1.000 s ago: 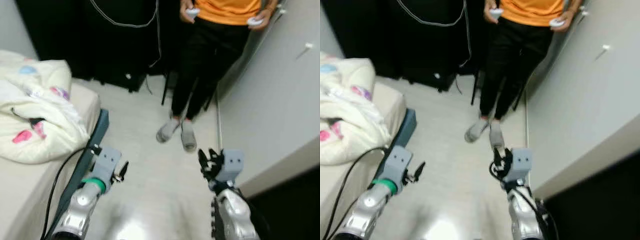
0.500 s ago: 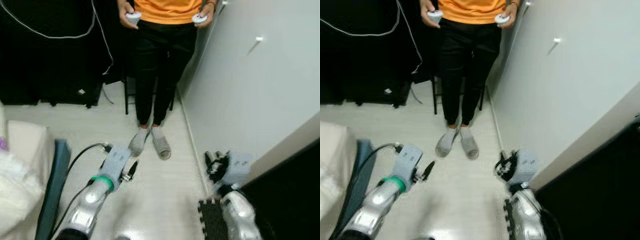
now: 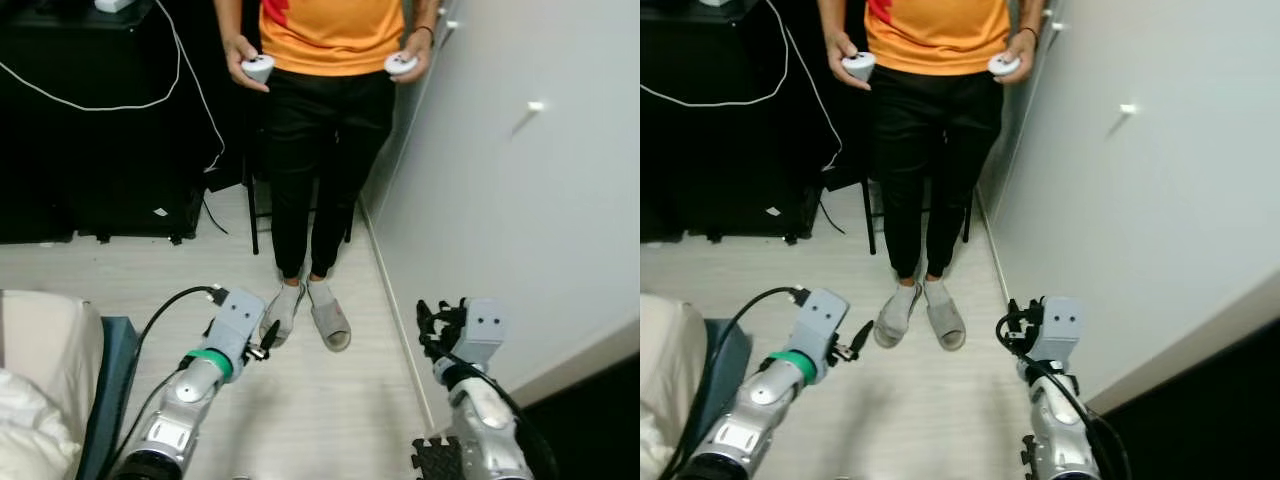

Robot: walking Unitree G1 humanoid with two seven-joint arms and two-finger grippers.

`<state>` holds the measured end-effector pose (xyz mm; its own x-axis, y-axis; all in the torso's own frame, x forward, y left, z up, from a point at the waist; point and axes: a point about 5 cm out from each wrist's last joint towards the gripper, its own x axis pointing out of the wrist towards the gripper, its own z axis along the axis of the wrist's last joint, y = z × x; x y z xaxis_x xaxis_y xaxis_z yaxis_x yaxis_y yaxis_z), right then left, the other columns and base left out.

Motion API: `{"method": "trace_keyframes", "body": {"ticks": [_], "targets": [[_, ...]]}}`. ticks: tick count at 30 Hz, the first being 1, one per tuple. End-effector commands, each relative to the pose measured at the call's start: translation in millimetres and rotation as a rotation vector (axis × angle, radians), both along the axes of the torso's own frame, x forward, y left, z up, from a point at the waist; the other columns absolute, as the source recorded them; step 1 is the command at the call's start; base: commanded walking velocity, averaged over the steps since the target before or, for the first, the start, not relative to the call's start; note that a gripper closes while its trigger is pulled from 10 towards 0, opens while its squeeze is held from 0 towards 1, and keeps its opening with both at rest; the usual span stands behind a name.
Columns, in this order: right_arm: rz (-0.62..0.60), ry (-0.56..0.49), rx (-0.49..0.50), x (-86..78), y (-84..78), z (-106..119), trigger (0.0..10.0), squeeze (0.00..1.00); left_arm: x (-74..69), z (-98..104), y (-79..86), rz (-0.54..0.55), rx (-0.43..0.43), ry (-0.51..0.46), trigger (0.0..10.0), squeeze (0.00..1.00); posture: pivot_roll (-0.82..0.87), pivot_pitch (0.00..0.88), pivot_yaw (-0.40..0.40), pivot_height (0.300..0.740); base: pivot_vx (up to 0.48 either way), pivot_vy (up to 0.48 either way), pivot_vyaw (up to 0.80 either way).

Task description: Clean up the room

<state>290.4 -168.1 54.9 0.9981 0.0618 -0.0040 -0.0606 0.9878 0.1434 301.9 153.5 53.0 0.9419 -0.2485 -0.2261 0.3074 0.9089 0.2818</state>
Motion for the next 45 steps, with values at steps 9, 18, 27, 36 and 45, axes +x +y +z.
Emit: {"method": "trace_keyframes", "body": {"ticks": [9,18,27,36,45], "targets": [[-0.025,0.071,0.034,-8.3,-5.8,-14.1,10.0,0.0,-4.8,-9.0,-5.4,-0.015,0.007,0.027,10.0,0.0,0.01,0.096,0.007,0.74,0.423,0.0,0.0],[-0.02,0.094,-0.001,-10.3,-6.9,-17.1,10.0,0.0,-5.0,-10.9,-5.5,-0.014,0.012,0.036,10.0,0.0,0.0,0.105,0.007,0.74,0.416,0.027,0.0],[0.063,0.059,-0.058,-10.7,-3.5,-13.5,10.0,0.0,-6.0,-16.6,-3.9,0.017,-0.031,0.096,10.0,0.0,0.0,0.111,0.004,0.74,0.041,0.0,0.44],[0.082,0.054,-0.071,-12.7,-2.7,-13.2,10.0,0.0,-7.2,-18.5,-7.2,-0.003,-0.041,0.111,10.0,0.0,0.0,0.112,0.002,0.74,0.0,0.0,0.75],[0.093,0.022,-0.083,-11.4,-1.3,-7.4,10.0,0.0,-6.9,-18.1,-8.4,-0.01,-0.032,0.107,10.0,0.0,0.0,0.112,0.002,0.74,0.0,0.0,0.72]]}}
